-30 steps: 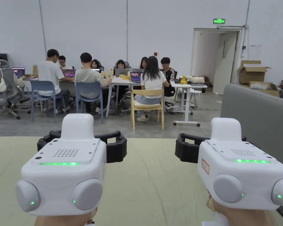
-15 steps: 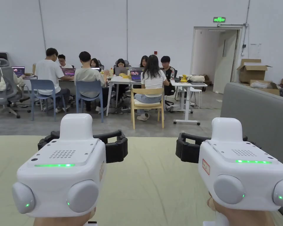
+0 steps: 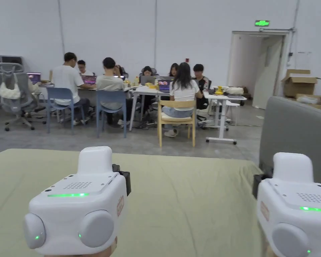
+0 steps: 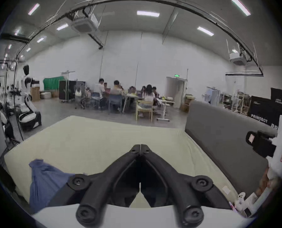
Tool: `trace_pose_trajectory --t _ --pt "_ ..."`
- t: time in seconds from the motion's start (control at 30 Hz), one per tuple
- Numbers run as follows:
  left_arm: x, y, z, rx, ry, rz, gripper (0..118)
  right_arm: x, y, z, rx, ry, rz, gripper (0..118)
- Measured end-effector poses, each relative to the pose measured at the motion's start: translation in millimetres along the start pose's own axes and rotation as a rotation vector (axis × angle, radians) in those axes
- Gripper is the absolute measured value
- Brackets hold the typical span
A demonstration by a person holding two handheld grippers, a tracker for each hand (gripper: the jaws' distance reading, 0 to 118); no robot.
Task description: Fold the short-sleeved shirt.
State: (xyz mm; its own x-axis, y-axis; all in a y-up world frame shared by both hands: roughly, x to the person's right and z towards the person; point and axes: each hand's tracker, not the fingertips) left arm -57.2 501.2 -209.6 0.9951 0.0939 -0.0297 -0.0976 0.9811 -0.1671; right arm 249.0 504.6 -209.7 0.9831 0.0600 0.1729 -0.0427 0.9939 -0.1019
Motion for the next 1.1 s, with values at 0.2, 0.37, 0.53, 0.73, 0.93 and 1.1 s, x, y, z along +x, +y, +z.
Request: trace_pose_trajectory --t 0.2,0.37,0.53,0.73,0.93,1.1 --pt "-108 -5 57 -0.001 0.329 0.033 0 -119 11 -17 -0.051 0.294 -0.010 2" --pt "-209 -14 130 -0.052 0.636 0.014 0 -290 2 41 -0.112 0.862 0.001 2" --pt "-261 -32 169 -0.137 0.747 -0.014 0 -367 -30 85 -0.190 1.043 0.030 2" --pt "-290 -66 124 -0.243 0.652 0.019 0 -372 -58 65 -0.263 1.033 0.118 2" --pt "-311 -130 38 -0.422 0.487 0.089 0 -374 -83 44 -0.320 0.978 0.207 2" --pt "-334 -195 -41 -0.610 0.391 0.154 0 -374 -109 34 -0.376 0.938 0.258 2"
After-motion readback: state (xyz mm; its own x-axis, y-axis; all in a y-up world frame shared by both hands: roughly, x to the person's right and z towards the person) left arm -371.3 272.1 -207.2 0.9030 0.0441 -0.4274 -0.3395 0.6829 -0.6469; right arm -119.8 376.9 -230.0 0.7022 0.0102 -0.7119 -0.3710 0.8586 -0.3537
